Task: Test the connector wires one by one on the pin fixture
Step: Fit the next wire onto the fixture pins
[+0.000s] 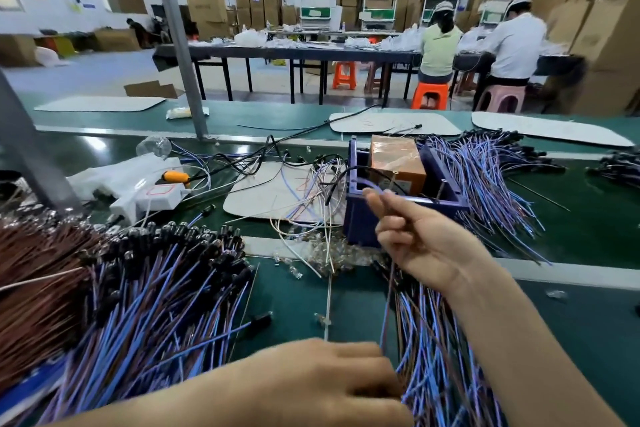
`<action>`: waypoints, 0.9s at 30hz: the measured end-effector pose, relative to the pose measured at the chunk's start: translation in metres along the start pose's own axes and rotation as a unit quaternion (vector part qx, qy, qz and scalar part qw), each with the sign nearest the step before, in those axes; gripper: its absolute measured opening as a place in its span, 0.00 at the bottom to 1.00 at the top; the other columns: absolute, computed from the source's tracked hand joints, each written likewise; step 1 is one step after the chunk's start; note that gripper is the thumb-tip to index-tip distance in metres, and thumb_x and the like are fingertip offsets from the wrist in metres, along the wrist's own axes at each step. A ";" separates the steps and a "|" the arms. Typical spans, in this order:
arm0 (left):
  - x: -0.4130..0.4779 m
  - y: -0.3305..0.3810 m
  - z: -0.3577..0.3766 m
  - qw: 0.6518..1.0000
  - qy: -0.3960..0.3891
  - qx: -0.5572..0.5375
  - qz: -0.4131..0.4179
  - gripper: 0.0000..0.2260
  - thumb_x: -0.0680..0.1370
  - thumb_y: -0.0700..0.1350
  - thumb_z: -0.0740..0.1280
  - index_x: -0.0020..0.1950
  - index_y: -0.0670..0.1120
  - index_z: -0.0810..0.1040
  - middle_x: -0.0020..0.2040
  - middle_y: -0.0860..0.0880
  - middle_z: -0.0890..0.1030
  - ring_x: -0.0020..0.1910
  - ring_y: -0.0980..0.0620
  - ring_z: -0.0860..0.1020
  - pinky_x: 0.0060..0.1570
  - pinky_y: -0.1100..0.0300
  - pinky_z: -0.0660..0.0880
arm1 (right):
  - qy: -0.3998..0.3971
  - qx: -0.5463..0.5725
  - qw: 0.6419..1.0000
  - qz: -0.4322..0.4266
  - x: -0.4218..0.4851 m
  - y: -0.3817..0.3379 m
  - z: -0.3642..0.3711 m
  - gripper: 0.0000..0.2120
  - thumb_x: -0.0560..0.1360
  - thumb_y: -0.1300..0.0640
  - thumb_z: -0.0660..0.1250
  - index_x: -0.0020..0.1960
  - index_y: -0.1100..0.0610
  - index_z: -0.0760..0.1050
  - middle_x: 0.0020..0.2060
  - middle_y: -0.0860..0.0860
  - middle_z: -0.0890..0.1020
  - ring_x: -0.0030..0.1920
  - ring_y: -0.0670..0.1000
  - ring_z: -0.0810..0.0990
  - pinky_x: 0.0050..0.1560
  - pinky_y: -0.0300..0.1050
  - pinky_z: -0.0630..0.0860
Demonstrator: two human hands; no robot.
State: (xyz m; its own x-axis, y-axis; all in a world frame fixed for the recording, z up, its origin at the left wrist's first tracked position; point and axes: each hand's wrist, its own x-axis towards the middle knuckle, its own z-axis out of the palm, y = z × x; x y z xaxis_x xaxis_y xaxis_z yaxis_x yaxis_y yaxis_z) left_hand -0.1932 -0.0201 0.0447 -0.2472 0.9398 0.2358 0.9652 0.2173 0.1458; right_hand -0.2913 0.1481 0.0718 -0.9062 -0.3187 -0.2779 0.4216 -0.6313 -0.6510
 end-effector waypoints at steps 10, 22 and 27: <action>0.012 -0.022 0.033 0.973 0.052 -0.216 -0.065 0.09 0.83 0.43 0.59 0.58 0.44 0.77 0.56 0.56 0.73 0.57 0.63 0.72 0.58 0.72 0.66 | 0.055 -0.047 0.971 -0.230 -0.006 -0.049 0.006 0.07 0.79 0.65 0.60 0.48 0.65 0.77 0.35 0.55 0.85 0.23 0.42 0.71 0.22 0.30 0.66; 0.099 -0.131 -0.023 0.787 0.362 -0.332 -0.372 0.08 0.78 0.38 0.66 0.55 0.42 0.82 0.46 0.48 0.84 0.35 0.69 0.77 0.39 0.73 0.71 | 0.249 -0.227 0.918 -0.210 0.021 0.004 -0.013 0.10 0.75 0.55 0.70 0.37 0.55 0.82 0.23 0.46 0.78 0.20 0.43 0.65 0.18 0.32 0.60; 0.109 -0.134 -0.007 0.752 0.398 -0.376 -0.368 0.07 0.76 0.33 0.68 0.52 0.38 0.83 0.40 0.51 0.82 0.32 0.70 0.76 0.34 0.77 0.68 | 0.237 -0.212 0.915 -0.247 0.024 0.002 -0.019 0.13 0.75 0.59 0.70 0.31 0.55 0.82 0.29 0.48 0.82 0.31 0.46 0.77 0.28 0.35 0.75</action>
State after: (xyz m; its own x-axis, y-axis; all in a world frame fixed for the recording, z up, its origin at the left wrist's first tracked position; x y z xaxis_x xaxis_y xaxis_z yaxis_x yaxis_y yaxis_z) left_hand -0.3499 0.0521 0.0573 -0.9519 0.1185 0.2826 0.2954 0.1099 0.9490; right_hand -0.3124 0.1529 0.0505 -0.9376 0.3374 -0.0844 -0.0038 -0.2525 -0.9676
